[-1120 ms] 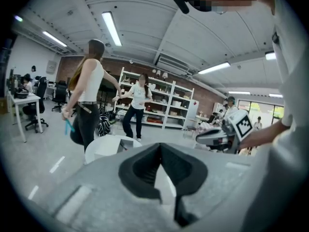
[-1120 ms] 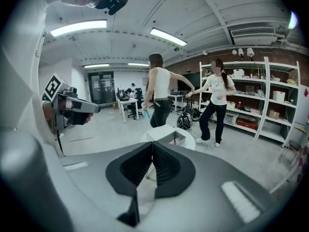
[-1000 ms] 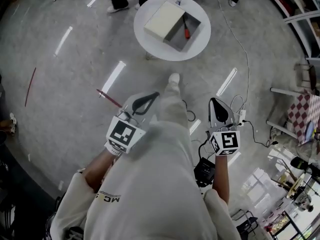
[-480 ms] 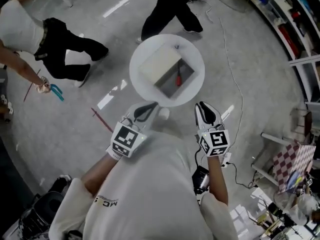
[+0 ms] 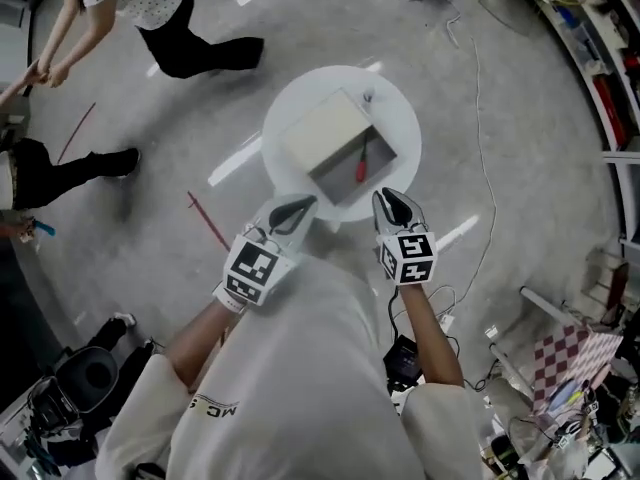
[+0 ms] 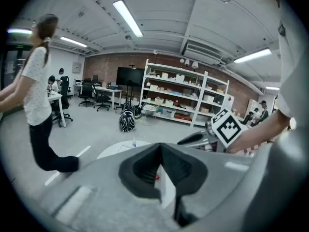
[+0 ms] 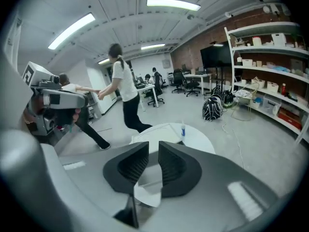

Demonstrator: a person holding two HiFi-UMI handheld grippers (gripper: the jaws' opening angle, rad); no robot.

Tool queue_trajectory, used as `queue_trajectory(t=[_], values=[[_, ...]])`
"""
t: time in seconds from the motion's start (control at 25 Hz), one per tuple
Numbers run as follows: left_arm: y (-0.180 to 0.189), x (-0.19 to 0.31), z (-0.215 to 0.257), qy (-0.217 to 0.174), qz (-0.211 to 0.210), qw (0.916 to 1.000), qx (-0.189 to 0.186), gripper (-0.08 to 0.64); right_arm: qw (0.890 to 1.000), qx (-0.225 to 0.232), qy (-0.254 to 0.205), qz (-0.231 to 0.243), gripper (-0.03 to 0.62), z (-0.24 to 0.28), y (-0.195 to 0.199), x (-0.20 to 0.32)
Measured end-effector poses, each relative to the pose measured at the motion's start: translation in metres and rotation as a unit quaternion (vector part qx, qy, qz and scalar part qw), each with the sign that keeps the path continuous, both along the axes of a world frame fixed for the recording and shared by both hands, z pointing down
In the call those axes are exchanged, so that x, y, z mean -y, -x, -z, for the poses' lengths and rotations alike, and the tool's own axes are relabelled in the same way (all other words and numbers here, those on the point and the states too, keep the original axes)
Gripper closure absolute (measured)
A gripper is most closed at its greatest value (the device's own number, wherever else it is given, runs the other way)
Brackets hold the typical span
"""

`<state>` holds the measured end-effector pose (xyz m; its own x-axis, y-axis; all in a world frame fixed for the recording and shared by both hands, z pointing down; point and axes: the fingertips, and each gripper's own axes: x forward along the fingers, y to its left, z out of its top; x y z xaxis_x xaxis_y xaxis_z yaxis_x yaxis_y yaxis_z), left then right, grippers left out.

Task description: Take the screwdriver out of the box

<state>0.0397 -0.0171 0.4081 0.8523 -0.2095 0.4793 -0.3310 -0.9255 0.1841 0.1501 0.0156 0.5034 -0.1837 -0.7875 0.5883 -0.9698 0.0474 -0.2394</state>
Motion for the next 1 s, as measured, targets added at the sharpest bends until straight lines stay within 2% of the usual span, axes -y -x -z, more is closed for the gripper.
queue_trajectory(t=[0.2,0.32,0.52,0.64,0.72,1.0], values=[[-0.015,0.021,-0.034,0.022,0.008,0.9994,0.026,0.560,0.999,0.009,0.048,-0.014,0.518,-0.054,-0.019,0.024],[-0.025,0.031,-0.054,0.027,0.008,0.9989,0.038,0.560,0.996,0.020,0.079,-0.034,0.474,-0.090,-0.027,0.034],[-0.029,0.044,-0.082,0.041,0.010,0.9980,0.047,0.560,0.991,0.017,0.127,-0.043,0.462,-0.144,-0.024,0.054],[-0.029,0.049,-0.100,0.053,0.008,0.9972,0.052,0.560,0.985,0.019,0.165,-0.047,0.460,-0.178,-0.019,0.066],[-0.029,0.053,-0.108,0.057,0.006,0.9968,0.055,0.560,0.981,0.021,0.188,-0.051,0.437,-0.198,-0.017,0.073],[-0.030,0.056,-0.135,0.079,-0.012,0.9950,0.060,0.560,0.956,0.010,0.282,-0.076,0.426,-0.254,-0.016,0.081]])
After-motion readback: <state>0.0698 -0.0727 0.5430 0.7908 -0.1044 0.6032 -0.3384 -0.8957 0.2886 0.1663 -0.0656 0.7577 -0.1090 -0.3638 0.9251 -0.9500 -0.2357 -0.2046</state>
